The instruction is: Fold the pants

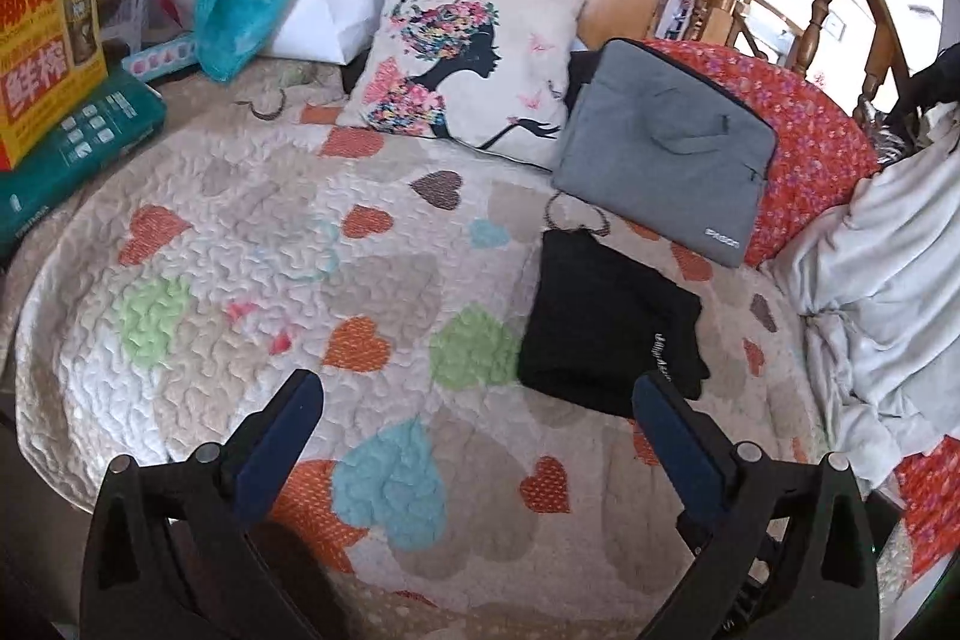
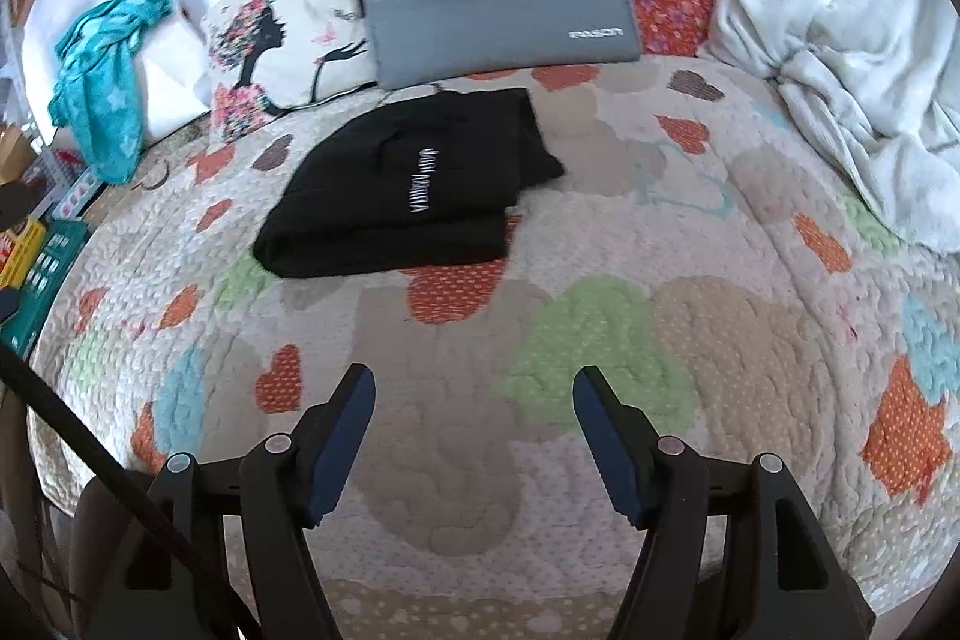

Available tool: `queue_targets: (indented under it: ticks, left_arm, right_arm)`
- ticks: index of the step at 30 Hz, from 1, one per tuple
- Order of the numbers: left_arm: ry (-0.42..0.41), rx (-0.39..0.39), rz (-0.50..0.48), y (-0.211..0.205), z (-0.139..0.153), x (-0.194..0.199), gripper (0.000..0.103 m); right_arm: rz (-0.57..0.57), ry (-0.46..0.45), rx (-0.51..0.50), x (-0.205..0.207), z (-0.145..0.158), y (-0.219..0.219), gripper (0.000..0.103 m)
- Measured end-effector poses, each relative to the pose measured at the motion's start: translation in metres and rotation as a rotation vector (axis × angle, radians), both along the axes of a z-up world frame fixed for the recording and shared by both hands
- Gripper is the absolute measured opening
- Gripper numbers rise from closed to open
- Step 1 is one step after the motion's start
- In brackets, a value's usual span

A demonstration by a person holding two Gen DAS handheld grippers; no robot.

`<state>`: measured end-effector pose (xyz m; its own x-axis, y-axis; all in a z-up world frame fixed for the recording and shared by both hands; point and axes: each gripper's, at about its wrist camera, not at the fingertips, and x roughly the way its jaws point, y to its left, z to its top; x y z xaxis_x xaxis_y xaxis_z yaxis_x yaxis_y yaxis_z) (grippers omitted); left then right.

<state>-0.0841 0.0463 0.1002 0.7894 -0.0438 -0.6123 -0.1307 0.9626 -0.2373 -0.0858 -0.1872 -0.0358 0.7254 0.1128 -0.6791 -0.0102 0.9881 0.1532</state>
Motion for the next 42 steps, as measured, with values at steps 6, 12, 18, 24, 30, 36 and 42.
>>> queue_targets:
  ticks: [6,12,18,24,30,36,42]
  left_arm:
    - [-0.083,0.182,0.019,-0.014,0.006,-0.016,0.103]
    - [-0.042,0.159,-0.039,-0.017,0.001,-0.013,0.103]
    - [0.018,0.154,-0.082,-0.024,-0.011,-0.009,0.103]
    - [0.053,0.155,-0.110,-0.029,-0.018,-0.005,0.103]
    - [0.074,0.149,-0.119,-0.030,-0.022,-0.002,0.103]
    - [0.098,0.131,-0.123,-0.028,-0.028,0.002,0.103]
    - [0.135,0.108,-0.121,-0.023,-0.034,0.006,0.103]
  right_arm:
    - [0.053,-0.014,-0.032,-0.003,0.003,0.017,0.074]
    - [0.061,0.006,-0.036,-0.003,-0.001,0.020,0.074]
    - [0.074,0.008,-0.056,-0.002,0.002,0.024,0.076]
    - [0.083,0.021,-0.064,0.000,0.000,0.027,0.077]
    - [0.084,0.028,-0.065,0.002,-0.001,0.027,0.077]
    - [0.087,0.032,-0.069,0.004,-0.001,0.028,0.078]
    - [0.096,0.038,-0.081,0.007,-0.001,0.034,0.078]
